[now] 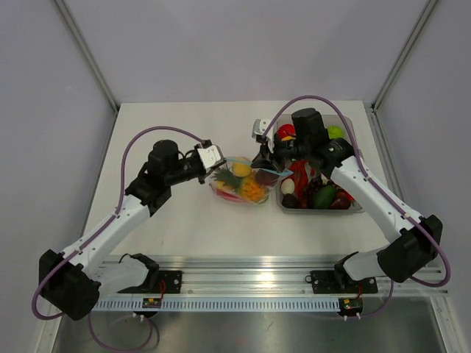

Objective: Place the food in the zip-top bag and seal the zipper
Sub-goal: Zip the zipper food storage bag at the center of the board.

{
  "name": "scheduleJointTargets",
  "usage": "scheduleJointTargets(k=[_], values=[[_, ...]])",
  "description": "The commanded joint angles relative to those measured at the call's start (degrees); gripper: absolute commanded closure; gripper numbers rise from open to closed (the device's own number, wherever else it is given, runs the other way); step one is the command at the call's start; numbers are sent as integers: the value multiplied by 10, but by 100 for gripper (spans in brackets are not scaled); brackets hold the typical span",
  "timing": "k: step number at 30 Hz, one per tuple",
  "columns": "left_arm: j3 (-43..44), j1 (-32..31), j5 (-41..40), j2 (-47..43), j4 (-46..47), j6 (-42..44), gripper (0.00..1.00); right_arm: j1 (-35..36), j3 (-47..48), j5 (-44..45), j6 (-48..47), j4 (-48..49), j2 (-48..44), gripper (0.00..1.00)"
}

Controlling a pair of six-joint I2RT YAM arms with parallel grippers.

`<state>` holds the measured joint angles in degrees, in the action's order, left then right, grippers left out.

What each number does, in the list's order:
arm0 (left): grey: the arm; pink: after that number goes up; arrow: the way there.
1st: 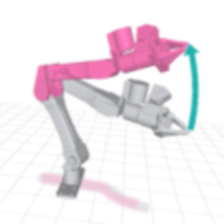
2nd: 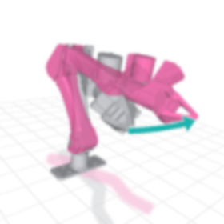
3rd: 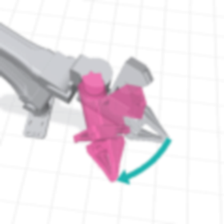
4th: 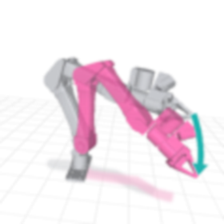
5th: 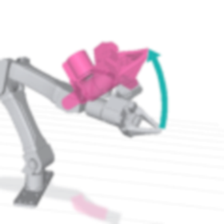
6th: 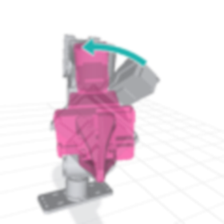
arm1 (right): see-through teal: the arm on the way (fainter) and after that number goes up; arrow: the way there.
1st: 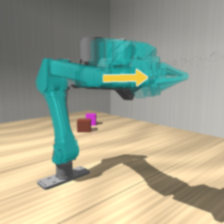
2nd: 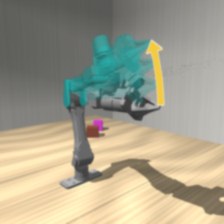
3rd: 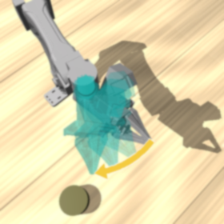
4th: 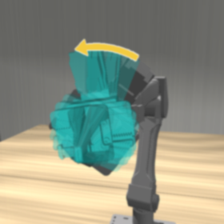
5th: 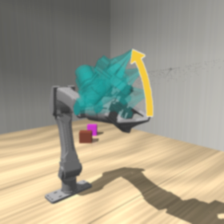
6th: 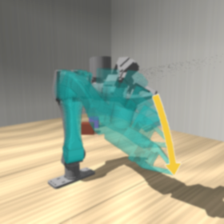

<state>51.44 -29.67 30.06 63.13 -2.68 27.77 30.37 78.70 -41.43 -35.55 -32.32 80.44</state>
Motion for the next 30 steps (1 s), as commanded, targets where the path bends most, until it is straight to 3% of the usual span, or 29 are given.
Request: scheduleJointTargets(k=[1, 15, 27, 30], values=[[-14, 38, -70, -22, 43, -21, 100, -1, -6, 10, -6, 3, -32, 100], [-31, 168, -63, -47, 63, -51, 100, -3, -46, 64, -16, -5, -56, 100], [-28, 189, -41, -43, 61, -61, 100, -2, -70, 86, -7, 16, -75, 100], [-19, 189, -32, -28, 84, -78, 100, -3, -57, 96, -3, 64, -49, 100]])
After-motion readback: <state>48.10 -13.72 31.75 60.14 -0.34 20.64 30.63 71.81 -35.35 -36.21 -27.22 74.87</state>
